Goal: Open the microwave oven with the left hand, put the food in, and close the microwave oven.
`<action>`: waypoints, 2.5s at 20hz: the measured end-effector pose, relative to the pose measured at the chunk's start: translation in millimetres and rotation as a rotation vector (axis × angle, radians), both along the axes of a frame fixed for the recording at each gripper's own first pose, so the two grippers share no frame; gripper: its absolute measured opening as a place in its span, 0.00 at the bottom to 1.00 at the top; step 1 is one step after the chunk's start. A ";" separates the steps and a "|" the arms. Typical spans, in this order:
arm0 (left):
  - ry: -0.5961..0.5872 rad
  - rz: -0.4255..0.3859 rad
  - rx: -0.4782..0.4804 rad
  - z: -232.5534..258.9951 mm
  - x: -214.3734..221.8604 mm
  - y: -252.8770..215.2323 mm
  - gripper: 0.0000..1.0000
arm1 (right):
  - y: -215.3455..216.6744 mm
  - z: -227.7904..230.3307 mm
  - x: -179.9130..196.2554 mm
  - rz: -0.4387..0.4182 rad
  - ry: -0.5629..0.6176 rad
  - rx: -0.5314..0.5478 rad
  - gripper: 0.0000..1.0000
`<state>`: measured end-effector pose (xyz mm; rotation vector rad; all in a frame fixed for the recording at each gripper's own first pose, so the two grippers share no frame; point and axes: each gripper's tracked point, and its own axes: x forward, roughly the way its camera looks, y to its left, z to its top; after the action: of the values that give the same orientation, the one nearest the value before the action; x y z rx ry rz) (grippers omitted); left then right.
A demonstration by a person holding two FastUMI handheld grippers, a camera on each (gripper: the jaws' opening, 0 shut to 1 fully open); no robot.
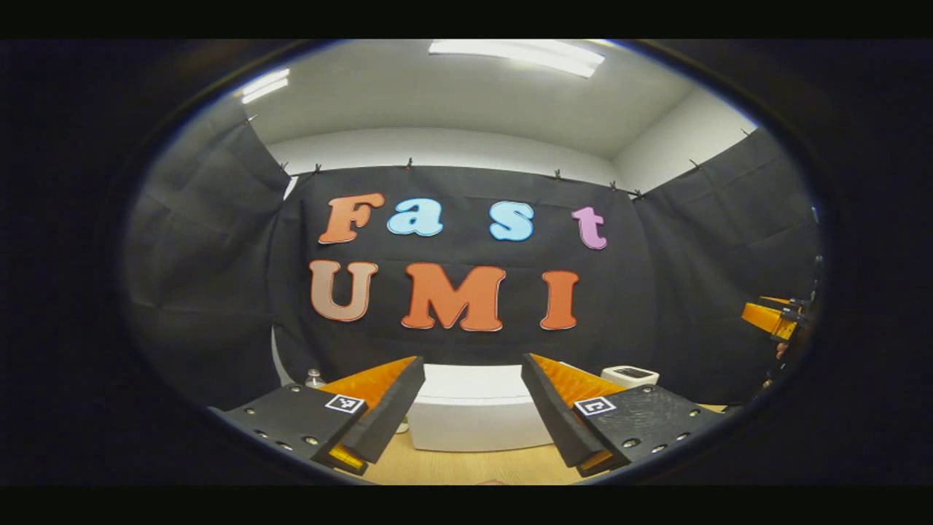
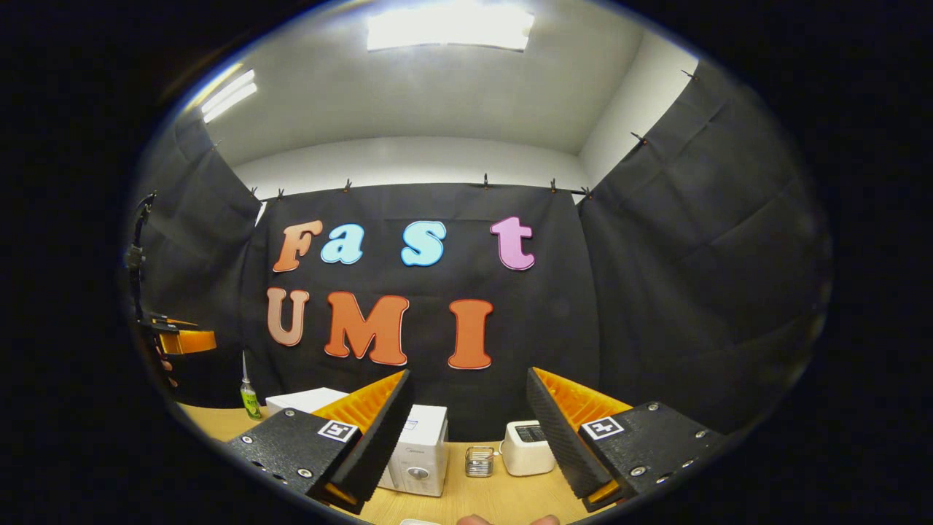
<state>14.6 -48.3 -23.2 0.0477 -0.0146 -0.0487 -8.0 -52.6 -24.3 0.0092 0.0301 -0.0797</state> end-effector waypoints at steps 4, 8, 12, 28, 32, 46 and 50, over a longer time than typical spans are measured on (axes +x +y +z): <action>0.007 -0.016 0.007 -26.7 5.4 -18.0 0.88 | -11.9 -22.7 -8.4 -0.020 0.042 0.002 0.96; 0.050 -0.070 0.004 -65.0 14.6 -55.3 0.88 | -12.2 -55.2 -17.1 -0.004 0.092 0.022 0.96; 0.102 -0.116 -0.006 -107.3 24.0 -90.8 0.88 | -21.0 -76.4 -26.8 -0.027 0.104 0.037 0.96; 0.335 -0.099 0.046 -286.7 95.3 -176.3 0.84 | -44.8 -211.0 -55.1 -0.016 0.321 0.032 0.96; 0.422 -0.082 -0.028 -331.7 113.2 -182.5 0.75 | -49.4 -236.1 -57.9 -0.010 0.355 0.045 0.96; 0.413 0.033 0.067 -356.4 129.7 -186.0 0.18 | -60.5 -277.8 -60.8 -0.031 0.420 0.120 0.96; 0.394 0.039 0.071 -354.4 128.5 -186.4 0.14 | -61.7 -283.0 -65.7 -0.034 0.434 0.132 0.96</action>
<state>143.1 -234.6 -377.6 0.1089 0.3822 -0.0186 -73.6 -114.3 -307.4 0.1240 0.4688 -0.1124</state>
